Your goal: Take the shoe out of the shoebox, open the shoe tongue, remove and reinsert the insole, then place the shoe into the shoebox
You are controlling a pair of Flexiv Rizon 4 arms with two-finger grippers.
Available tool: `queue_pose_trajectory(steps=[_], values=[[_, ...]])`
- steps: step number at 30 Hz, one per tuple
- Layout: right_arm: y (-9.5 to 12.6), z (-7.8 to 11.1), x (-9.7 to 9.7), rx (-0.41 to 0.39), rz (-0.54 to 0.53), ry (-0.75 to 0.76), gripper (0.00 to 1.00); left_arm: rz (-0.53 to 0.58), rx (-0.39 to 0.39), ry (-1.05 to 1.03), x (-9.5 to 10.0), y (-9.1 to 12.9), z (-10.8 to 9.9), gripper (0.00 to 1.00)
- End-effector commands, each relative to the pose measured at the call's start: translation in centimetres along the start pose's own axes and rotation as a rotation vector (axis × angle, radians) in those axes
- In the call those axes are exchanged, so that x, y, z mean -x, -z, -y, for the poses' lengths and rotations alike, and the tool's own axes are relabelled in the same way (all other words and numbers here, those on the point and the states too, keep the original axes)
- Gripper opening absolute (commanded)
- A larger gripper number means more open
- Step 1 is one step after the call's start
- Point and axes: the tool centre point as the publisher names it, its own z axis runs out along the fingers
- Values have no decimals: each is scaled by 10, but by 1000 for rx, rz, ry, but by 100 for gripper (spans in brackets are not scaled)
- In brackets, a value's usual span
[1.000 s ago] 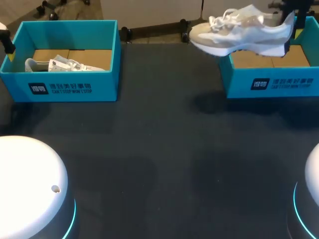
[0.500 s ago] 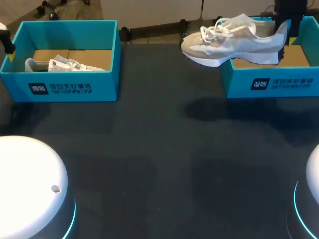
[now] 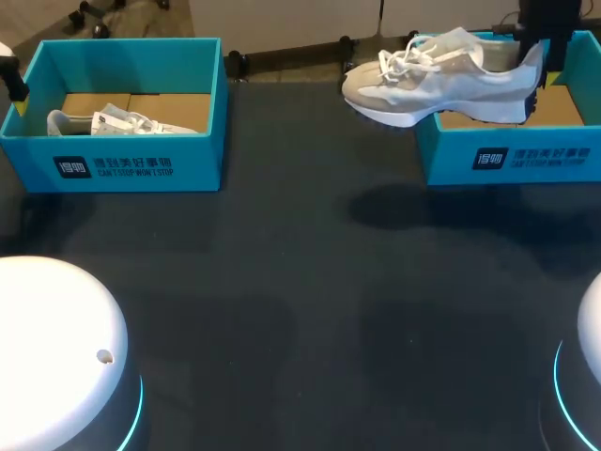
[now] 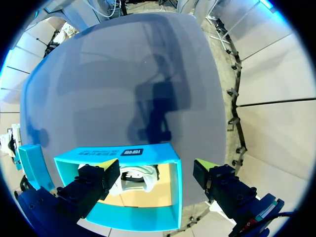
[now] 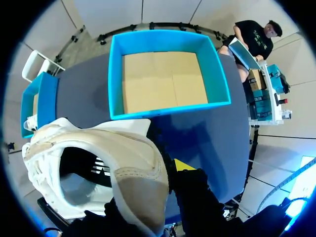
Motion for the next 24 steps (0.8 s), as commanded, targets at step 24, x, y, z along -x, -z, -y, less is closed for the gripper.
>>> queue_pose_trajectory(steps=[24], values=[[-36, 164, -96, 3, -66, -34, 0, -2, 0, -1, 0, 0, 0, 100]])
